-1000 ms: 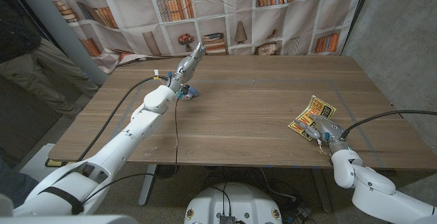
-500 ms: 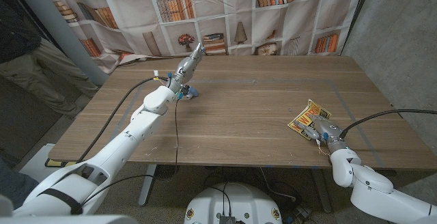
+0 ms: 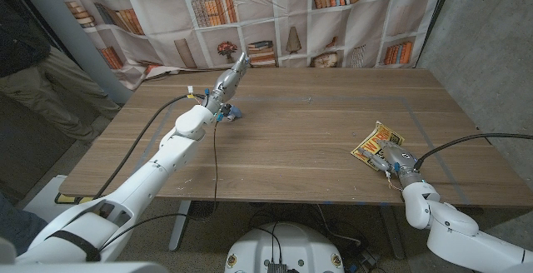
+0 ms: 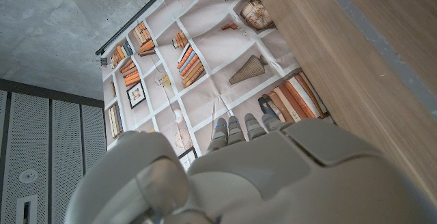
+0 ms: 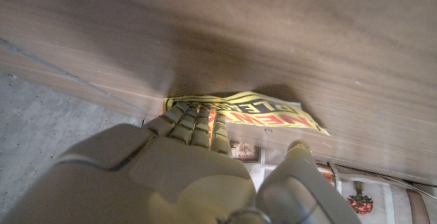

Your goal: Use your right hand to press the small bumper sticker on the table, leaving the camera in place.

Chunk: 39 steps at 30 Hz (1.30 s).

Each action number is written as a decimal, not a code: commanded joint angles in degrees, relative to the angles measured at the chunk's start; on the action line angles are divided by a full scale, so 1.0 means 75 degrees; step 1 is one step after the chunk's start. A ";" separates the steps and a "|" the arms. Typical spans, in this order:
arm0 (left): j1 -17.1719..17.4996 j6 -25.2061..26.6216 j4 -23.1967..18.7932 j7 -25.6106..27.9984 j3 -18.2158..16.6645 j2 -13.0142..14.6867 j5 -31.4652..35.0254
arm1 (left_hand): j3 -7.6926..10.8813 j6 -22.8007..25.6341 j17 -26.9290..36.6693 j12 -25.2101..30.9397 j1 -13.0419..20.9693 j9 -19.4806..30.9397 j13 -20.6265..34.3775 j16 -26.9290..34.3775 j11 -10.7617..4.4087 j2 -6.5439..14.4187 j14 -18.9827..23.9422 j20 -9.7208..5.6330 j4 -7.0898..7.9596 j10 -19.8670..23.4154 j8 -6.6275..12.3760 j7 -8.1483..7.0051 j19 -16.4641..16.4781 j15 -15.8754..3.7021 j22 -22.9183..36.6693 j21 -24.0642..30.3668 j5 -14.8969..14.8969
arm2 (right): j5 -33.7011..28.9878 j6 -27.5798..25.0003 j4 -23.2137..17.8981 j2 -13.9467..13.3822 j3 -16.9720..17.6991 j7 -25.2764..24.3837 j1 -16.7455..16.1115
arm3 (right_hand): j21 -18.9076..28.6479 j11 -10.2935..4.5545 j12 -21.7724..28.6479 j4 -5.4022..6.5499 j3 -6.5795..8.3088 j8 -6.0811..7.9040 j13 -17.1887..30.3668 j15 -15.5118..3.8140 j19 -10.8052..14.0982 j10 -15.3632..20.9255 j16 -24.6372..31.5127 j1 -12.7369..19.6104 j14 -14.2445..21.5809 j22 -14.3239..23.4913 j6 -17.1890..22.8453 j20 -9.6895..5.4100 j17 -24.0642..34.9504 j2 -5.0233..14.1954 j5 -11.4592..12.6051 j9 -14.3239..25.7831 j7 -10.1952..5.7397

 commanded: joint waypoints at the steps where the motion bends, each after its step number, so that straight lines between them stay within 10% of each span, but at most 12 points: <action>1: -0.0016 0.0035 0.0015 -0.0006 0.0047 -0.0034 0.0003 | 0.0028 -0.0054 0.0003 0.0014 0.0042 0.0017 0.0018 -0.0015 -0.0046 0.0008 -0.0081 -0.0017 0.0012 -0.0036 -0.0028 -0.0015 -0.0140 -0.0002 0.0021 -0.0011 -0.0015 | 0.0206 -0.0121 -0.0389 -0.0182 0.0313 -0.0446 -0.0244 | 0.0080 -0.0017 0.0107 -0.0007 -0.0017 0.0105 0.0147 0.0027 0.0128 0.0173 0.0056 -0.0066 0.0059 0.0184 0.0388 -0.0331 0.0038 0.0001 0.0043 0.0029 -0.0102; 39: -0.0254 -0.0017 0.0350 -0.0241 0.0069 -0.0108 0.0001 | 0.0064 -0.0065 0.0003 0.0014 0.0070 0.0018 0.0018 -0.0013 -0.0052 -0.0002 -0.0087 -0.0013 0.0023 -0.0040 -0.0029 -0.0026 -0.0152 -0.0005 0.0022 -0.0006 -0.0050 | 0.0173 0.0538 -0.0922 -0.0112 0.1845 -0.1318 -0.0838 | 0.0109 -0.0118 0.0149 -0.0016 0.0020 0.0035 0.0151 0.0083 0.0203 0.0272 0.0080 -0.0016 0.0166 0.0183 0.0335 -0.0256 0.0034 0.0058 0.0054 0.0032 -0.0193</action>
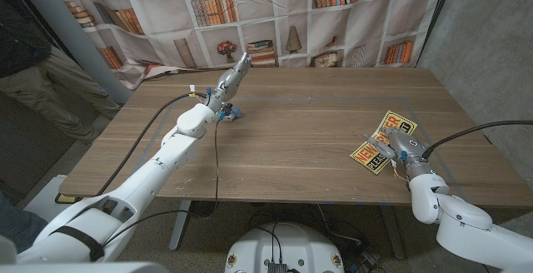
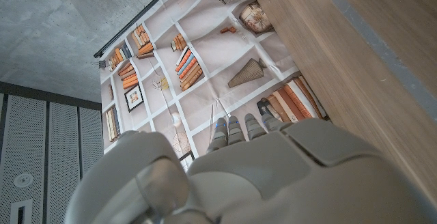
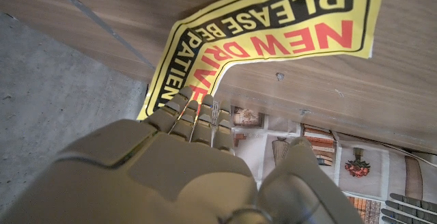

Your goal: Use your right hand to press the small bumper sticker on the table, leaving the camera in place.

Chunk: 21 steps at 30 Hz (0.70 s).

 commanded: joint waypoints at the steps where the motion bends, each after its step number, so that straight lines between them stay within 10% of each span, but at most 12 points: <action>1: -0.0059 -0.0002 0.0071 -0.0093 0.0006 0.0007 -0.0005 | 0.0031 -0.0064 0.0003 0.0014 0.0071 0.0018 0.0018 -0.0014 -0.0038 -0.0002 -0.0076 -0.0013 -0.0007 -0.0024 -0.0029 -0.0026 -0.0152 0.0012 0.0022 -0.0006 -0.0022 | 0.0339 0.0548 0.0036 0.0215 0.0706 -0.0238 -0.0307 | -0.0009 -0.0036 -0.0002 -0.0016 0.0021 -0.0031 0.0004 0.0023 0.0055 0.0081 0.0046 -0.0015 0.0090 -0.0001 0.0016 -0.0267 0.0020 0.0059 0.0054 0.0002 -0.0026; 21: 0.0045 -0.0018 -0.0020 -0.0222 -0.0082 0.0151 -0.0099 | 0.0047 -0.0063 0.0003 0.0017 0.0083 0.0018 0.0018 -0.0013 -0.0031 -0.0005 -0.0077 -0.0006 -0.0002 -0.0017 -0.0028 -0.0019 -0.0170 0.0006 0.0022 -0.0009 -0.0036 | 0.0328 0.0958 0.0157 0.0709 0.1106 -0.0446 -0.0201 | 0.0025 -0.0031 0.0030 -0.0027 0.0032 -0.0047 0.0006 0.0074 0.0162 0.0181 0.0075 0.0011 0.0220 -0.0002 0.0029 -0.0206 0.0020 0.0065 0.0054 0.0004 -0.0011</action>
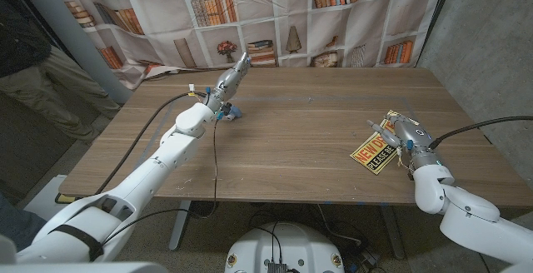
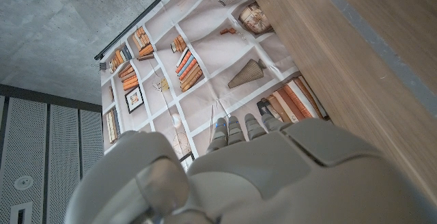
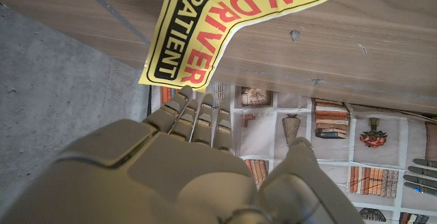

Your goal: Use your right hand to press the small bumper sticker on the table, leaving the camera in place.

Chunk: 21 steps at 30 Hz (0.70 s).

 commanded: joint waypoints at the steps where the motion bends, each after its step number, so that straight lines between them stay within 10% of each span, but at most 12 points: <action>1: 0.0090 -0.0011 -0.0073 -0.0099 -0.0066 0.0102 -0.0066 | 0.0029 -0.0060 0.0003 0.0017 0.0053 0.0018 0.0018 -0.0013 -0.0030 0.0026 -0.0075 -0.0012 0.0017 -0.0019 -0.0026 -0.0018 -0.0163 0.0007 0.0022 -0.0006 -0.0005 | 0.0008 0.0459 0.0128 0.0390 0.0225 -0.0303 0.0056 | 0.0027 -0.0013 0.0031 -0.0027 0.0032 -0.0008 0.0005 0.0026 0.0110 0.0081 0.0049 0.0012 0.0116 -0.0003 0.0026 -0.0201 0.0019 0.0064 0.0054 0.0002 -0.0019; 21: 0.0291 0.0063 -0.0331 0.0112 -0.0149 0.0161 -0.0094 | 0.0044 -0.0071 0.0003 0.0016 0.0063 0.0018 0.0018 -0.0015 -0.0049 0.0023 -0.0084 -0.0010 0.0023 -0.0023 -0.0030 -0.0012 -0.0190 0.0004 0.0022 -0.0012 -0.0018 | 0.1124 0.3716 0.1122 0.1638 0.1131 -0.0473 0.0428 | 0.0069 0.0041 0.0086 -0.0041 0.0032 -0.0007 0.0007 0.0067 0.0270 0.0263 0.0069 0.0033 0.0273 -0.0006 0.0081 -0.0159 0.0020 0.0049 0.0054 0.0003 0.0023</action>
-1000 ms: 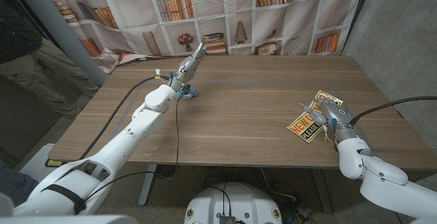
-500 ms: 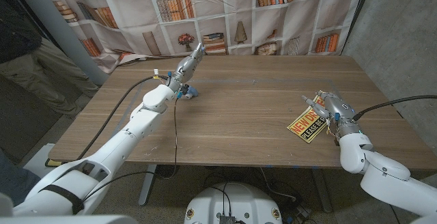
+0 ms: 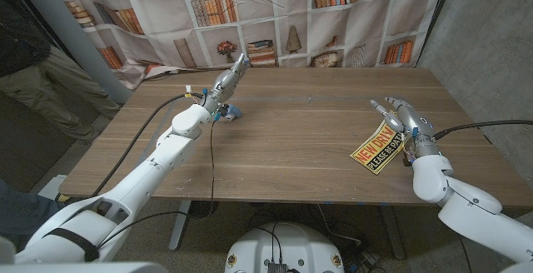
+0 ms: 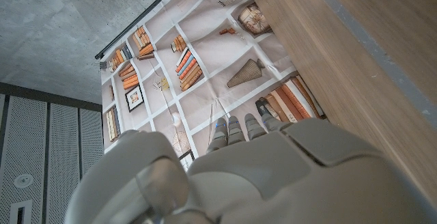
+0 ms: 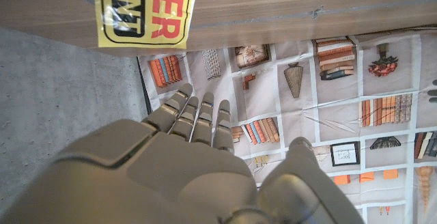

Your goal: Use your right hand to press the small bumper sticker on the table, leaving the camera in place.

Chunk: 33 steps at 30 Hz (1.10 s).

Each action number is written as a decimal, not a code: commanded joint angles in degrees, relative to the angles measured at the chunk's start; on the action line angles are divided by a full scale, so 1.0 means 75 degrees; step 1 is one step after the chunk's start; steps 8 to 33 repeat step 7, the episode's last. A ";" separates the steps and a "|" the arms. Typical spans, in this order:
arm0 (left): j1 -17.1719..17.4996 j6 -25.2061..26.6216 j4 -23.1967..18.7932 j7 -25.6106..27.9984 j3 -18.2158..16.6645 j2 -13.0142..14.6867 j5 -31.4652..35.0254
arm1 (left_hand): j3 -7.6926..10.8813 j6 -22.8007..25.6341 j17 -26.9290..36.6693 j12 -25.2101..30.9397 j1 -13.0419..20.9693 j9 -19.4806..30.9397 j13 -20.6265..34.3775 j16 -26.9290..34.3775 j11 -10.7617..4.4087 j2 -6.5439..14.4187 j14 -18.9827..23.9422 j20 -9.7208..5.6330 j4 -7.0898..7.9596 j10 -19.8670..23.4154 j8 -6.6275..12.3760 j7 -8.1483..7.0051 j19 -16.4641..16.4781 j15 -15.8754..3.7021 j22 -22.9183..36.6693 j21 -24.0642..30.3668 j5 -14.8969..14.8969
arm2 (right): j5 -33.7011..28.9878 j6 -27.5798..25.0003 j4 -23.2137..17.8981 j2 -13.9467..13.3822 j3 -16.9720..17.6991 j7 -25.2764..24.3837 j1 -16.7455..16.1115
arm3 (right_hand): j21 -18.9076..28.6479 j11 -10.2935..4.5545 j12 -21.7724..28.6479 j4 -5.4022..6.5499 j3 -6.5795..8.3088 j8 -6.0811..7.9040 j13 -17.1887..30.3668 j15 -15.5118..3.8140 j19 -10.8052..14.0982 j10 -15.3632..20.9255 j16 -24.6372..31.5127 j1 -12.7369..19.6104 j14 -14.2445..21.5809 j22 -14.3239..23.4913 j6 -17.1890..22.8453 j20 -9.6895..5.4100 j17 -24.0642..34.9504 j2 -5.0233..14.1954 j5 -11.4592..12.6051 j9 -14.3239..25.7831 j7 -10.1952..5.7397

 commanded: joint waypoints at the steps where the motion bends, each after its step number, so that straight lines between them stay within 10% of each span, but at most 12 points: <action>1: 0.0138 0.0054 -0.0213 0.0178 -0.0058 0.0047 0.0013 | 0.0013 -0.0073 0.0003 0.0015 0.0042 0.0018 0.0019 -0.0016 -0.0048 0.0001 -0.0062 -0.0009 -0.0009 -0.0025 -0.0030 -0.0014 -0.0192 -0.0023 0.0022 -0.0013 -0.0019 | 0.0574 0.2038 0.0711 0.0665 0.0251 -0.0002 0.0459 | 0.0069 0.0014 0.0034 -0.0042 0.0033 -0.0007 0.0006 0.0038 0.0051 0.0078 0.0040 0.0035 0.0058 -0.0006 0.0084 -0.0159 0.0020 0.0049 0.0054 0.0002 0.0026; 33: 0.0214 0.0072 -0.0314 0.0284 -0.0115 0.0112 0.0012 | 0.0017 -0.0065 0.0003 0.0015 0.0044 0.0018 0.0019 -0.0015 -0.0050 0.0000 -0.0061 -0.0005 -0.0008 -0.0026 -0.0027 -0.0011 -0.0204 -0.0026 0.0022 -0.0016 -0.0022 | 0.0601 0.2426 0.0999 0.0862 0.0156 0.0067 0.0741 | 0.0077 0.0027 0.0045 -0.0050 0.0036 -0.0008 0.0007 0.0054 0.0090 0.0121 0.0047 0.0047 0.0110 -0.0007 0.0097 -0.0141 0.0019 0.0047 0.0055 0.0002 0.0032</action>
